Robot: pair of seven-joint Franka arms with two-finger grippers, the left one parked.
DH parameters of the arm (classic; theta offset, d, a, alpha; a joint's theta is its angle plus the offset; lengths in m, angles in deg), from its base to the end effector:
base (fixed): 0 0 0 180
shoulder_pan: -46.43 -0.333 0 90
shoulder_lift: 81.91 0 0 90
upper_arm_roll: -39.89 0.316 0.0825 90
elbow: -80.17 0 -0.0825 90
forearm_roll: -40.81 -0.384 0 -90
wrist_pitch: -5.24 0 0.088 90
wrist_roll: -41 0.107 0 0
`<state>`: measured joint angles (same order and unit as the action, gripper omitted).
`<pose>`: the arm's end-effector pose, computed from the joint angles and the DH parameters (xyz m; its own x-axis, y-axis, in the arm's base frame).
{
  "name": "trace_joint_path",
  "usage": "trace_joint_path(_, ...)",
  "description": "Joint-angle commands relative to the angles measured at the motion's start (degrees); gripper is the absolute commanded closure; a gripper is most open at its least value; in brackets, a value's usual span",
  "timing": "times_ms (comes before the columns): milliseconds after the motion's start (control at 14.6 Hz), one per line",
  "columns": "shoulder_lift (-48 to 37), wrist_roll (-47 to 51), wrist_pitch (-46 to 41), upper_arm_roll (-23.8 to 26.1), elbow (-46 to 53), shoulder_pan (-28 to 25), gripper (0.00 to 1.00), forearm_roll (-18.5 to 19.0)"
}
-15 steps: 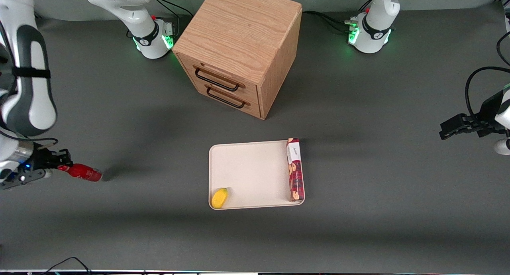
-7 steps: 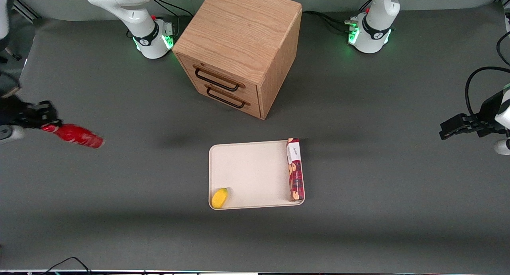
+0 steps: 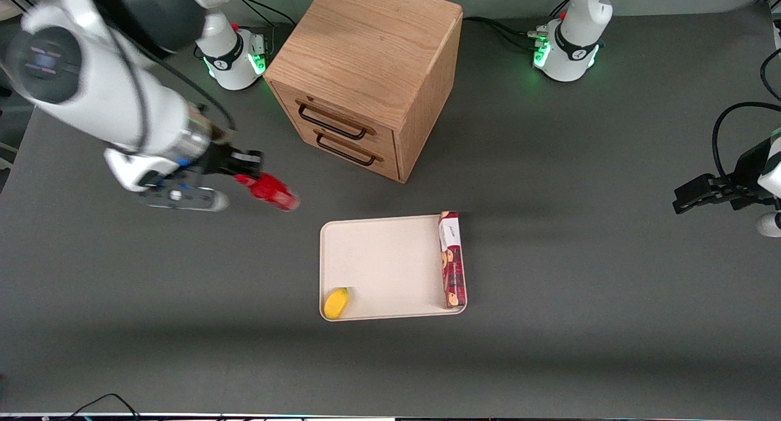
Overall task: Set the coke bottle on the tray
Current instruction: 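Carry the held bottle over to the white tray's corner, then lower the bottle onto the tray and open the right gripper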
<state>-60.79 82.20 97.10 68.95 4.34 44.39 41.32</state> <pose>0.5863 0.2868 0.5438 0.9711 -0.1905 -0.1434 -0.2052 -0.9741 -0.0954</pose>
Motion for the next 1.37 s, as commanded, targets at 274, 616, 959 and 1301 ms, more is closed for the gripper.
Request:
trace_joint_path(274, 4.1, 14.1, 21.5, 2.3, -16.8, -0.6, 1.0, 9.5)
trace_joint_path(616, 9.6, 22.4, 26.4, 4.9, -17.3, -0.6, 0.99, 17.3)
trace_joint_path(959, 9.3, 21.9, 24.4, 5.1, -15.0, -0.6, 0.0, 18.4)
trace_joint_path(1301, 3.1, 11.9, 2.5, 7.1, 0.0, 0.5, 0.0, 17.7)
